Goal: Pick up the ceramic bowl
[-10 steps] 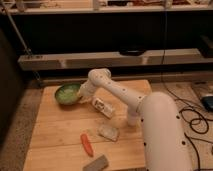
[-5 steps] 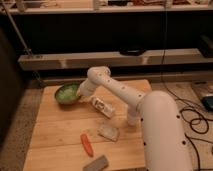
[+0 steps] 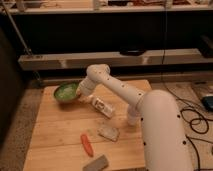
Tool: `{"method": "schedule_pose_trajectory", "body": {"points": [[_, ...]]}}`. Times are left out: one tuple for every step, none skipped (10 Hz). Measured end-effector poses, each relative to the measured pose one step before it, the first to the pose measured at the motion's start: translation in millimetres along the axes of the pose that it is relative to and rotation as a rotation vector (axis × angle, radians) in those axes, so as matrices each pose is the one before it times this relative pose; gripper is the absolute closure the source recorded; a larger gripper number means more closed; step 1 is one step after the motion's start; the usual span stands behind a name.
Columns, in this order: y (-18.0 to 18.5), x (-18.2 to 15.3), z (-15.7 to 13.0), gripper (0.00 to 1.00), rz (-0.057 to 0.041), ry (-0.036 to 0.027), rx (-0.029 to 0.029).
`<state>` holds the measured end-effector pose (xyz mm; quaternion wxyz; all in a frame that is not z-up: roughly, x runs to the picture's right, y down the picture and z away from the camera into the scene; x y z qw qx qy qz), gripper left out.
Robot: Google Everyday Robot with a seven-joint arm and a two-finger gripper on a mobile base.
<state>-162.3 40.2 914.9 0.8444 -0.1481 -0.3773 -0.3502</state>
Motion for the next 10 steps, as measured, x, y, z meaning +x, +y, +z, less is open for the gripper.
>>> {"method": "schedule_pose_trajectory", "body": {"points": [[-0.44, -0.20, -0.19, 1.00, -0.00101, 0.00038, -0.00077], [-1.43, -0.31, -2.57, 1.00, -0.00127, 0.00101, -0.00046], [0.03, -0.20, -0.41, 1.00, -0.00045, 0.00004, -0.00144], [-1.30, -0.50, -2.30, 1.00, -0.00067, 0.00074, -0.00057], [0.16, -0.43, 0.00, 1.00, -0.00061, -0.00039, -0.00169], [0.19, 0.13, -0.15, 1.00, 0.00013, 0.00011, -0.00112], [-1.87, -0.84, -2.12, 1.00, -0.00193, 0.00032, -0.00004], [0.26, -0.02, -0.80, 1.00, -0.00062, 0.00047, -0.00221], [-1.08, -0.82, -1.05, 1.00, -0.00190, 0.00005, -0.00017], [0.07, -0.34, -1.05, 1.00, -0.00096, 0.00051, -0.00197]]}}
